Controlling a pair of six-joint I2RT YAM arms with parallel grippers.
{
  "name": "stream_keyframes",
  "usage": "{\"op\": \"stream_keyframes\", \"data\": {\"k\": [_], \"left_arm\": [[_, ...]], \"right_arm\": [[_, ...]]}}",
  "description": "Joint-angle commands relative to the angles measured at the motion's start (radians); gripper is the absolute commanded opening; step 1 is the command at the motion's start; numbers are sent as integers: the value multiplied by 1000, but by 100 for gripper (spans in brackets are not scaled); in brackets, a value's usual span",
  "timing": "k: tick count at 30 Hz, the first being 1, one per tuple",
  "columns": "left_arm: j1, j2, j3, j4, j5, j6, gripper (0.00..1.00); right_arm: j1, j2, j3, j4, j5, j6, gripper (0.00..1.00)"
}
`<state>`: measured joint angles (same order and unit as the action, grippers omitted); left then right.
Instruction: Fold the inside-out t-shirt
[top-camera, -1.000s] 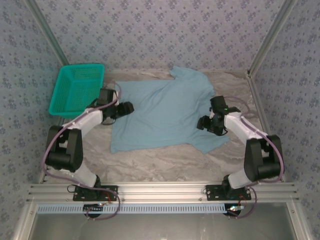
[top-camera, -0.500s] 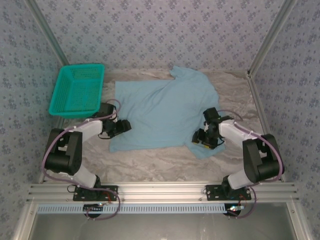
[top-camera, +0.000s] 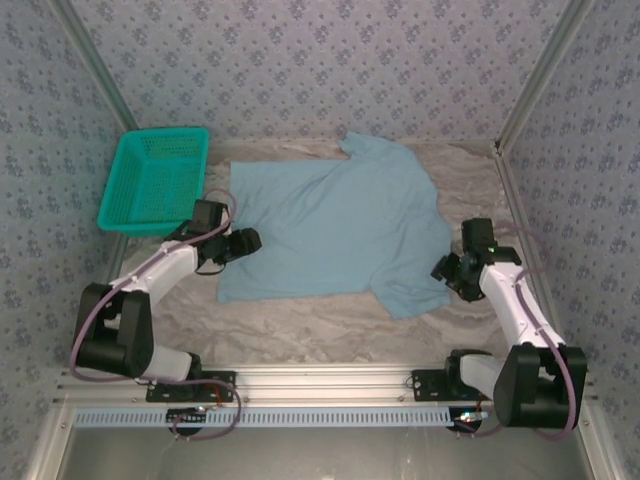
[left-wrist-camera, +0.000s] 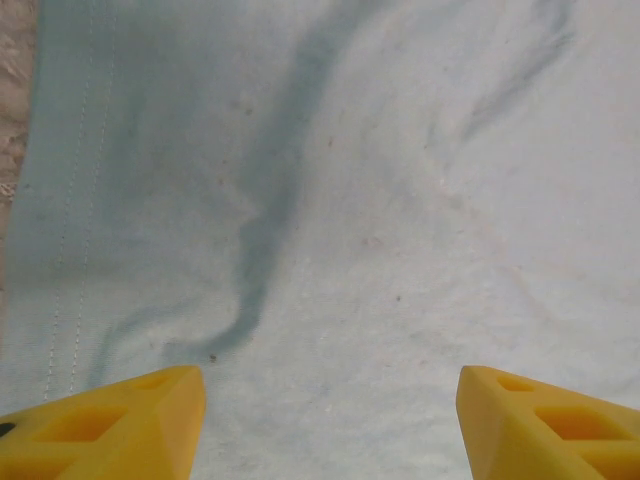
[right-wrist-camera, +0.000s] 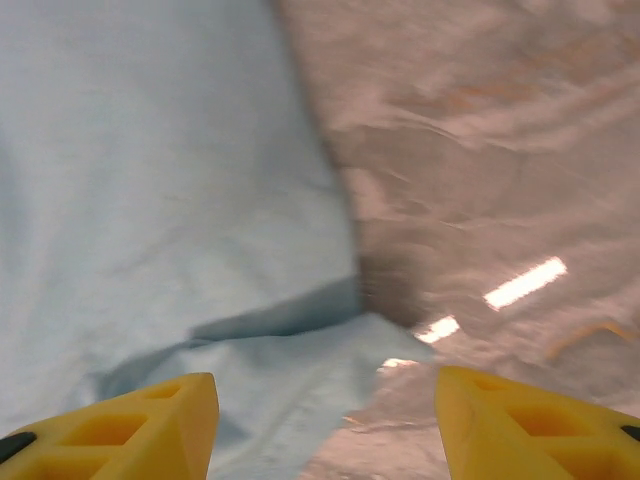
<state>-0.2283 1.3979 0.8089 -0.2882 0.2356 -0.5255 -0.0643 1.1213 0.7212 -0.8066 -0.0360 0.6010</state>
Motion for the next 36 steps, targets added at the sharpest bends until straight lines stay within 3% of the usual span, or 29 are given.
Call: {"op": "stream_keyframes", "data": {"k": [1,12,23,36], "left_arm": [[-9,-22,-7,-9,-1,-19,67],[-9,-20,5,-18,-11,2,68],[-9,-17,6,-26,-26,10,68],[-9,-24,4,-41,-39,18,68]], "right_arm": [[-38,1,-63,-52,35,84,58],[-53,38,-139,53,-50,128,44],[-58,122,-137,156,-79,62,43],[-73,135,-158,187,-65,42,16]]}}
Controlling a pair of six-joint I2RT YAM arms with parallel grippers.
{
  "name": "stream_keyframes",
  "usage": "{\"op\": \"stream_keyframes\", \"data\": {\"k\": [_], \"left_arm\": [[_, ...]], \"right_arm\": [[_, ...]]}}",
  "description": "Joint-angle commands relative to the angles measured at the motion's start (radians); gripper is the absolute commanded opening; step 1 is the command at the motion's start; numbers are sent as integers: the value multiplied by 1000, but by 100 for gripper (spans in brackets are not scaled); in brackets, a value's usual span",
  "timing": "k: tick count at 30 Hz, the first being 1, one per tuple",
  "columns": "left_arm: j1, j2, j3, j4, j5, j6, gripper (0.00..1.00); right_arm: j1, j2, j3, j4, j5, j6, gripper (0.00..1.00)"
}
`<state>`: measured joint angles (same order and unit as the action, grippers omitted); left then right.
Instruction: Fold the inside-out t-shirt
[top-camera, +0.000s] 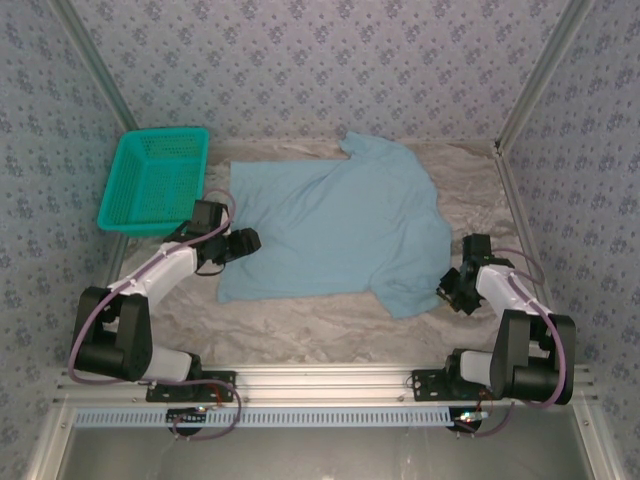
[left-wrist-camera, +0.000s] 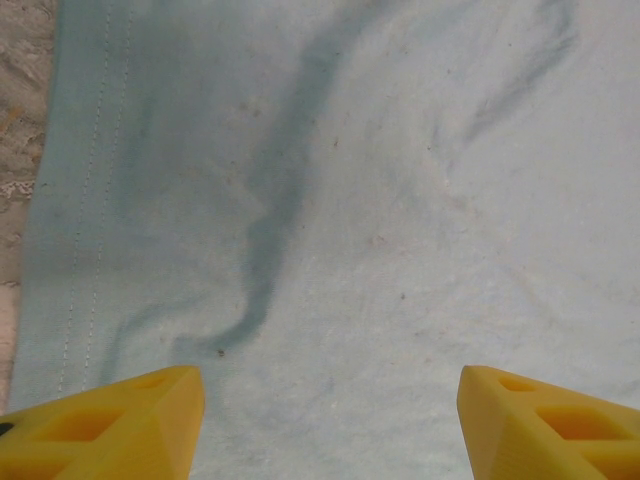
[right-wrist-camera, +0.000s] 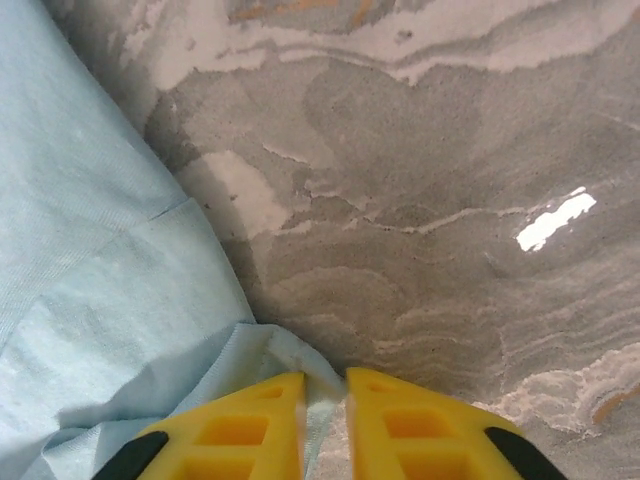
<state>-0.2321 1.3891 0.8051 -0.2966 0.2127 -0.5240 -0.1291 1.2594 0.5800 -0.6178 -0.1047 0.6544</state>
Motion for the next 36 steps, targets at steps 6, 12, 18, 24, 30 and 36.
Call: {"op": "stream_keyframes", "data": {"k": [6,12,18,24,30,36], "left_arm": [[-6,-17,11,-41,-20,22,68],[-3,-40,18,-69,-49,40,68],[-3,-37,26,-72,-52,47,68],[-3,-31,25,-67,-47,44,68],[-3,-43,16,-62,-48,41,68],[-3,-44,14,-65,-50,47,68]], "right_arm": [[-9,-39,-11,-36,25,-16,1],[11,-149,32,-123,109,-65,0],[49,-195,50,-161,115,-73,0],[38,-89,55,-132,45,-104,12],[1,-58,36,-116,22,-109,31],[-23,-30,15,-83,-1,-114,36]]}}
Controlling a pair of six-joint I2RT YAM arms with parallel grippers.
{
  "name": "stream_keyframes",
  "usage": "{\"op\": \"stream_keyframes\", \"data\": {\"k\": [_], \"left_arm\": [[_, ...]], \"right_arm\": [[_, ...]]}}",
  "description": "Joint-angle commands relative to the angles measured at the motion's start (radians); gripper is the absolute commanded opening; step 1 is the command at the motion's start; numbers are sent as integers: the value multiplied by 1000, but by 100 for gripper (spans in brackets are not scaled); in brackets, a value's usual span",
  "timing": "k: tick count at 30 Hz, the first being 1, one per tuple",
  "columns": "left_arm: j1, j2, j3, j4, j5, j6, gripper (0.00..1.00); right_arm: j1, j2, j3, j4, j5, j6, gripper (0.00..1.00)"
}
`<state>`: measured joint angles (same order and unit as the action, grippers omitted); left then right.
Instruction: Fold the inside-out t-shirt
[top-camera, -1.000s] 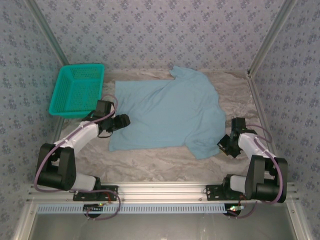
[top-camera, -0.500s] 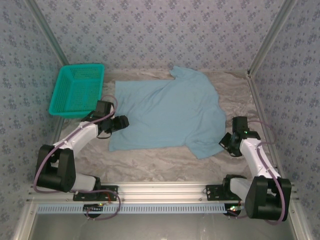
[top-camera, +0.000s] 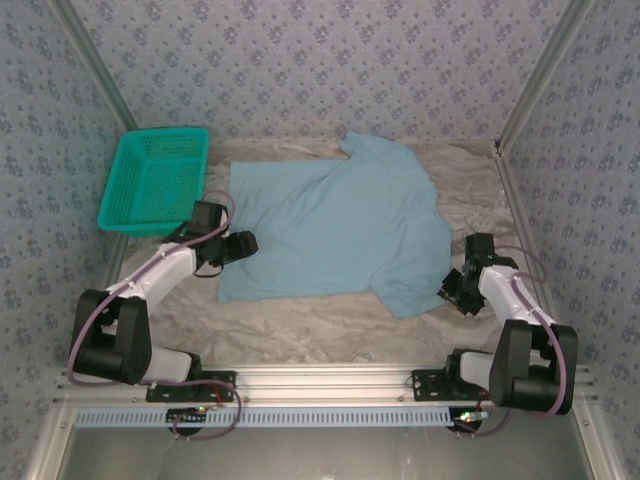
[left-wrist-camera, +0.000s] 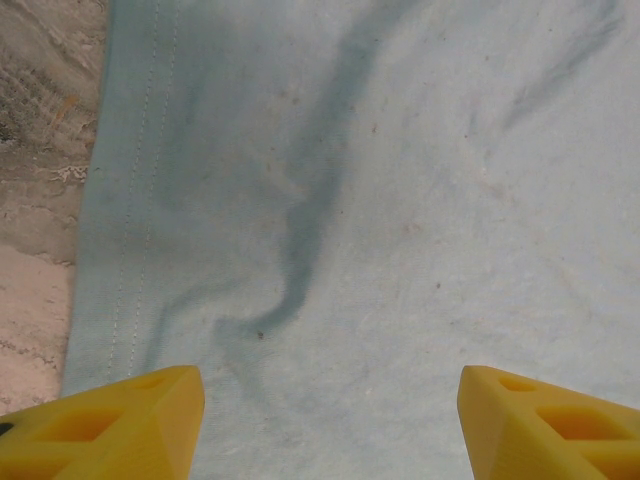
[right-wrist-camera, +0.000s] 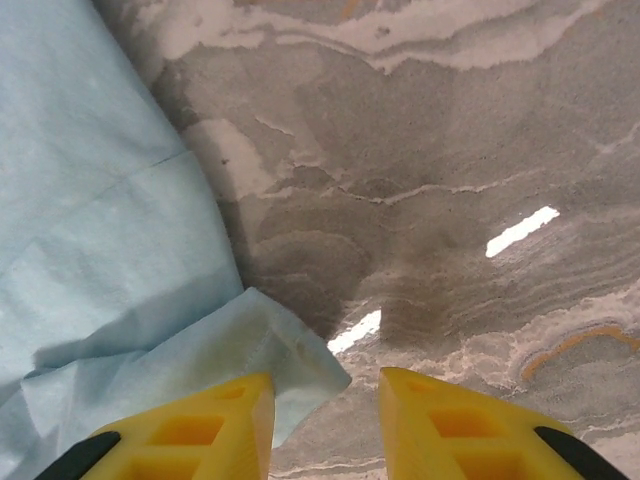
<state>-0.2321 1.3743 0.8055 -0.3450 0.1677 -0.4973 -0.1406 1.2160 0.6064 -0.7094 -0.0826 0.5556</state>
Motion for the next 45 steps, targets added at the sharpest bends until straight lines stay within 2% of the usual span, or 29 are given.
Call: {"op": "stream_keyframes", "data": {"k": [1,6,16,22,27,37,40,45], "left_arm": [[-3,-29,14,-17,-5,21,68],[-3,-34,7,-13,-8,22,68],[-3,-32,-6,-10,-14,20,68],[-3,-34,-14,-12,-23,17,68],[2,-44,-28,-23,-34,5,68],[63,-140,-146,-110,-121,-92,69],[63,-167,-173,-142,-162,-112,71],[54,-174,-207,-169,-169,-134,72]], "right_arm": [[-14,18,-13,12,-18,-21,36],[-24,43,-17,59,-38,-42,36],[-28,65,-46,151,-55,-48,25],[-30,63,-50,156,-53,-45,10],[-30,-3,-48,158,-63,-53,0],[-24,-296,-44,113,-86,16,0],[-3,-307,-34,117,-113,36,0],[20,-286,-19,138,-122,37,0]]}}
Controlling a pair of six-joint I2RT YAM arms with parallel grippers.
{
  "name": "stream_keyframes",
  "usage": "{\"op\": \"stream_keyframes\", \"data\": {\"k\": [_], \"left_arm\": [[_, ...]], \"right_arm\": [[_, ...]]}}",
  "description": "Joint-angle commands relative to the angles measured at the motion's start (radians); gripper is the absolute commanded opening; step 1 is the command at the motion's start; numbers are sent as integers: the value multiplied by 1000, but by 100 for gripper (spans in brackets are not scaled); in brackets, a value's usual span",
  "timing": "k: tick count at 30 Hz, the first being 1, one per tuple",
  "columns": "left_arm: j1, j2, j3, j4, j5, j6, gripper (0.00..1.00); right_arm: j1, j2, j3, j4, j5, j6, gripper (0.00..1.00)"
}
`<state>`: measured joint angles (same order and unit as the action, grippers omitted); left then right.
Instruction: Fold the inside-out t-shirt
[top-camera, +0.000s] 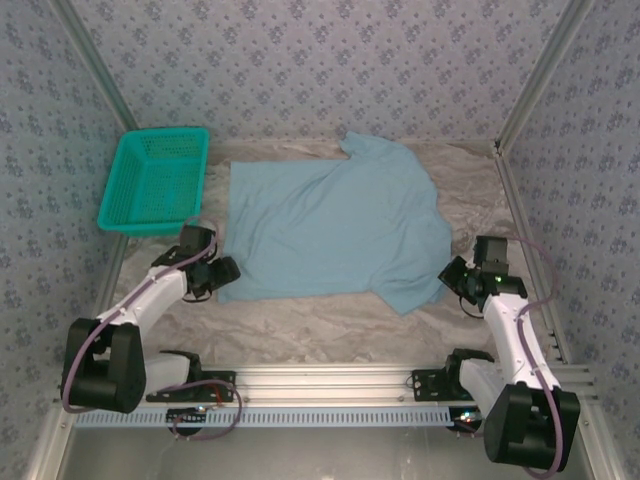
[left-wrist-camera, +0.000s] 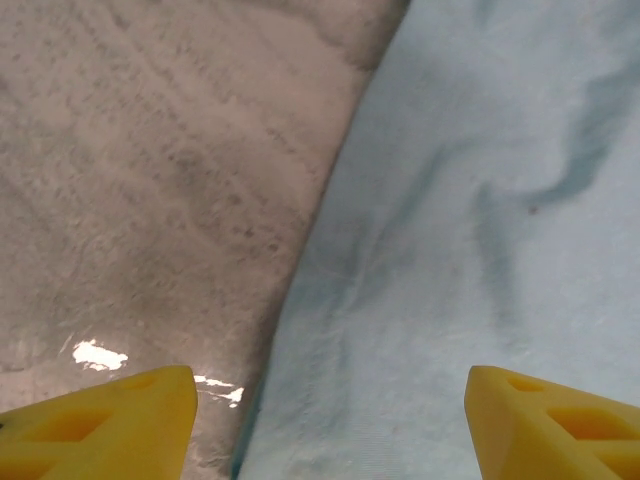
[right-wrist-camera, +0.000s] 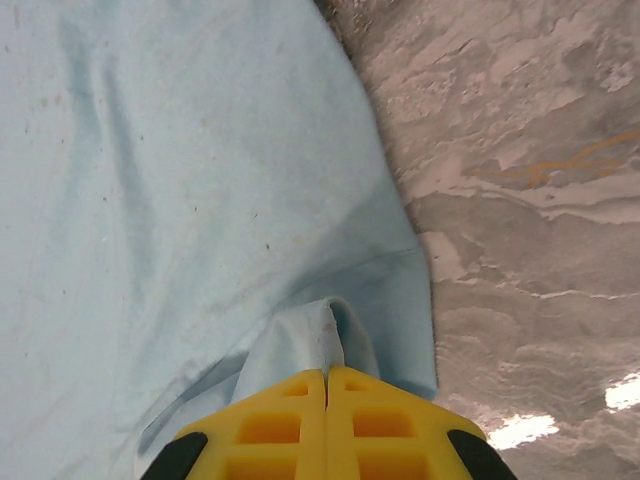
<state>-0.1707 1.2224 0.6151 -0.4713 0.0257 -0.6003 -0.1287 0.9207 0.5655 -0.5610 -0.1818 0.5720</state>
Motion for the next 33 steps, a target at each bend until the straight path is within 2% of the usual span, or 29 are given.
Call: {"op": "stream_keyframes", "data": {"k": [1,11,17,21,33], "left_arm": [[-16,-21,-21,-48,-26,-36,71],[-111,-57,-73,-107,-33,-109,60],[-176,-100,-84,-154,-111,-146,65],[-181,-82,-90,-129,-106,-142,64],[-188,19,-110,-36,-77,-115,31]], "right_arm": [[8,13,27,-11,-23,18,0],[9,13,45,-34,-18,-3,0],[10,18,40,-30,-19,-4,0],[11,24,36,-25,-22,-5,0],[13,17,59,-78,-4,-18,0]]}}
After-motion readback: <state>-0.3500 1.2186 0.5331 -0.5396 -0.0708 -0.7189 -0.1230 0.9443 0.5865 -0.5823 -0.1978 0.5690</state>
